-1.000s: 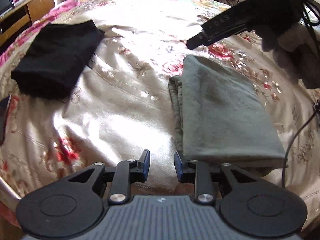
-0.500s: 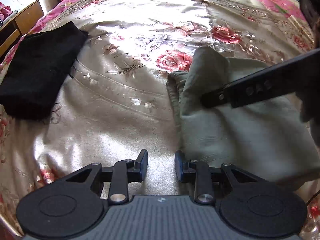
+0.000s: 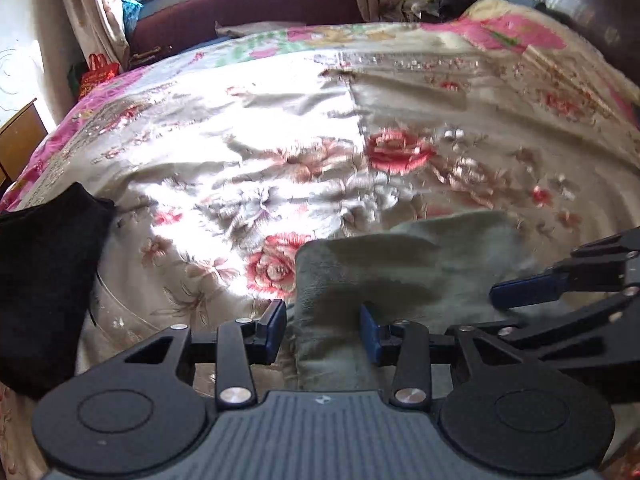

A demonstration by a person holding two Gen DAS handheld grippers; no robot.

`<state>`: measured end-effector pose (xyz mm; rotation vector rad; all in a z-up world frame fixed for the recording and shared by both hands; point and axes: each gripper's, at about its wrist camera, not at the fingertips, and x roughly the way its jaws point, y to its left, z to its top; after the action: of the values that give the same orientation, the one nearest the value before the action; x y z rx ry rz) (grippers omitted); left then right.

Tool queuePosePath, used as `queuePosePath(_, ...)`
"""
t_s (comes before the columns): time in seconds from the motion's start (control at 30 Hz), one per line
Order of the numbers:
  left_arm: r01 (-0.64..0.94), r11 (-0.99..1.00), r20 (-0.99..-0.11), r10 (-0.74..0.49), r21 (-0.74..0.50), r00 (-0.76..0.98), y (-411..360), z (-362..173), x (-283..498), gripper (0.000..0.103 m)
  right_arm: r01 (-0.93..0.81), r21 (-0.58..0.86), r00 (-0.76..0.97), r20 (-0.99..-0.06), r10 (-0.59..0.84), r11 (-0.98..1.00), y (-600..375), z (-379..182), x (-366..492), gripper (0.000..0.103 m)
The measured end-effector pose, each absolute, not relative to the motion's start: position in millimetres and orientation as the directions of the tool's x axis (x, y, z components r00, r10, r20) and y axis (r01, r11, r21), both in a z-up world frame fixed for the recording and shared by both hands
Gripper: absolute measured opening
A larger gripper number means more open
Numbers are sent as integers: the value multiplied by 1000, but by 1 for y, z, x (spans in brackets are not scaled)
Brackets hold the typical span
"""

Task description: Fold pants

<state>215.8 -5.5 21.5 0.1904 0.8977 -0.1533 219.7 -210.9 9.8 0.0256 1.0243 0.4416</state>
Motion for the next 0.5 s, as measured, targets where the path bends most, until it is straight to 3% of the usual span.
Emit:
queuePosePath(0.3,218,968,-771,-46,122,635,-11,0,206,67,-363,215,490,-784,382,907,-213,-9,200,55)
queuePosePath(0.5,217,968,-757,-48,125,652,-11,-2,200,68,-376,209,528,-753,394,903,-214,-12,192,57)
